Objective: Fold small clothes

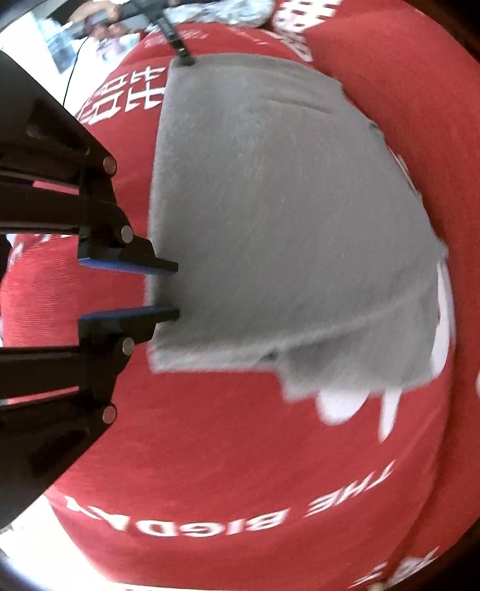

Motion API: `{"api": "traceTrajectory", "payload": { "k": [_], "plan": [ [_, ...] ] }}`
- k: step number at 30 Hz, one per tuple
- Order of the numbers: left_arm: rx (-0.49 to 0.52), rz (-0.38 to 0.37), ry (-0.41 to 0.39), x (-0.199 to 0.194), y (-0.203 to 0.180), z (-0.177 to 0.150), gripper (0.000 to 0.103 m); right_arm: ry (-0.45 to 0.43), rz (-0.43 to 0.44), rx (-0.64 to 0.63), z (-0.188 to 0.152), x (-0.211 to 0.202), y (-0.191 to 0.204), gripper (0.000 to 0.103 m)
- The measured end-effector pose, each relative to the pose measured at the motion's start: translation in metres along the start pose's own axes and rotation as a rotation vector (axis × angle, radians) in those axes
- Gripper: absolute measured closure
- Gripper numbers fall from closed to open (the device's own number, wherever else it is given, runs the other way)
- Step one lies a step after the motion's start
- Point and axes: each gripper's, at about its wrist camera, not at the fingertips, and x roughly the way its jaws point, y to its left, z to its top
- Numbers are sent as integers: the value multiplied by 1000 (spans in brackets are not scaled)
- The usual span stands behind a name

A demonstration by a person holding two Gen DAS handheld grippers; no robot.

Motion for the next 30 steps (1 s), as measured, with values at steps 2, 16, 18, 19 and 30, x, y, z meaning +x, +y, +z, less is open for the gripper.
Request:
{"api": "traceTrajectory", "payload": {
  "k": [2, 16, 18, 19, 30],
  "plan": [
    [-1, 6, 0, -2, 0, -3, 22, 4, 16, 71, -4, -7, -8, 82],
    [-105, 35, 0, -4, 26, 9, 22, -42, 196, 531, -15, 13, -66, 84],
    [-119, 51, 37, 8, 33, 4, 22, -38, 174, 483, -8, 14, -62, 86],
    [-126, 45, 46, 9, 36, 2, 22, -35, 153, 453, -5, 12, -59, 86],
    [-100, -7, 33, -10, 47, -14, 22, -14, 91, 446, -47, -17, -37, 69]
  ]
}}
